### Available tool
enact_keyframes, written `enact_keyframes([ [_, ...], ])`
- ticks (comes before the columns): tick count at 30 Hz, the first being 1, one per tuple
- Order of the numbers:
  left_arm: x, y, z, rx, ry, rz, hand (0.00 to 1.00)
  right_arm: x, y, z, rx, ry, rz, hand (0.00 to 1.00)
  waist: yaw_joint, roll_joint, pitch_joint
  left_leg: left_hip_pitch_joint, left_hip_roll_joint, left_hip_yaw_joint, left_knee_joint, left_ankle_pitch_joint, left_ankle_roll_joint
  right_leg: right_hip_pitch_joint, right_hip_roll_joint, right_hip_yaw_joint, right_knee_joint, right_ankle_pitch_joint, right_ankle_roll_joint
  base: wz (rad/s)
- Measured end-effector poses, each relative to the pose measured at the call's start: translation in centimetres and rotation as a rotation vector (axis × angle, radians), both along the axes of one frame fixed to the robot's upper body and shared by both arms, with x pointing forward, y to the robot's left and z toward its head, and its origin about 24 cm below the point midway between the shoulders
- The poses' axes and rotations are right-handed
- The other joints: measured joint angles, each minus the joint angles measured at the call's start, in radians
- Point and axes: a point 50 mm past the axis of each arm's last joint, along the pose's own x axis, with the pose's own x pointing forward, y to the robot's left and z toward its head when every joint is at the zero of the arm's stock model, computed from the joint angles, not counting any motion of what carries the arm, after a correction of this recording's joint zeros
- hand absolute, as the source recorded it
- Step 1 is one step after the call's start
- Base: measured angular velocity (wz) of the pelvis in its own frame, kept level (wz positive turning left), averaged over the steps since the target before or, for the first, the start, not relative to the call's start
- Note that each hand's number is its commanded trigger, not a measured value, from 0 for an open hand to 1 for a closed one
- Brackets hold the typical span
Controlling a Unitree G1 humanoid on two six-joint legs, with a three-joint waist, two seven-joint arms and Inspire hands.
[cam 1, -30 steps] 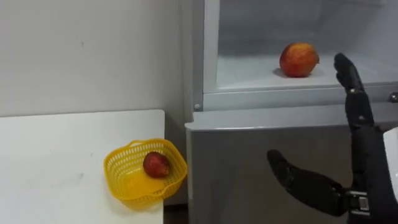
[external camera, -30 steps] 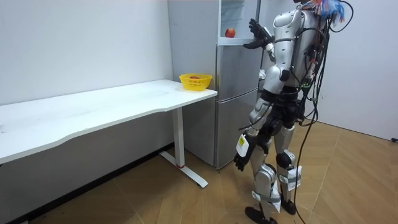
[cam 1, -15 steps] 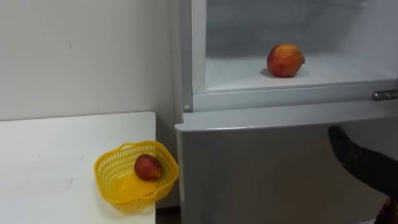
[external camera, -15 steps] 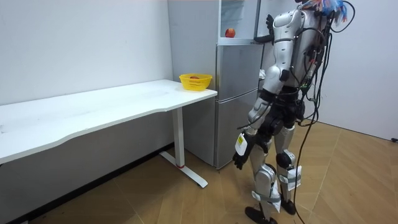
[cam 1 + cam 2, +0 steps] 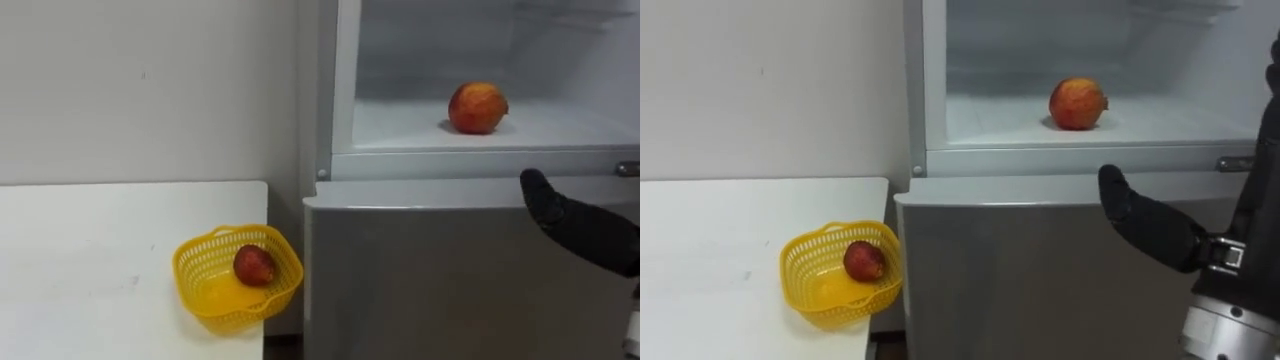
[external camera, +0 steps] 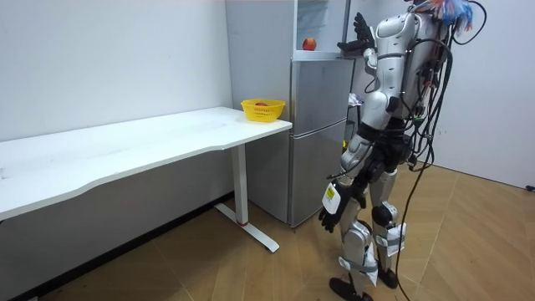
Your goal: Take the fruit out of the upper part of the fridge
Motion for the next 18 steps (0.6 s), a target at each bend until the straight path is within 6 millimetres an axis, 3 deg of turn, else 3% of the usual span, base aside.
enact_keyframes([
  [9,0.2,0.1,0.0,-0.017,0.003,0.011,0.0,2.2,-0.7,2.2,0.029,-0.013,0.045,0.0,0.007,-0.011,0.0021,0.006,-0.002,-0.019,-0.002,0.001,-0.001,0.009,-0.001,-0.021,-0.002,0.0,0.0,0.06],
  [14,0.4,0.7,0.3,0.0,-0.007,-0.006,0.0,3.7,-1.2,3.6,0.008,-0.025,0.028,0.0,0.028,-0.035,0.0084,-0.001,-0.002,-0.03,0.006,0.002,-0.002,0.011,0.0,-0.026,-0.002,0.0,0.0,0.05],
  [18,0.7,0.8,0.3,0.009,-0.018,-0.02,0.0,4.6,-1.5,3.8,0.052,-0.014,0.038,0.0,0.031,-0.047,0.0041,-0.009,-0.003,-0.04,0.015,0.001,-0.002,0.011,0.0,-0.029,-0.002,0.0,0.0,0.09],
])
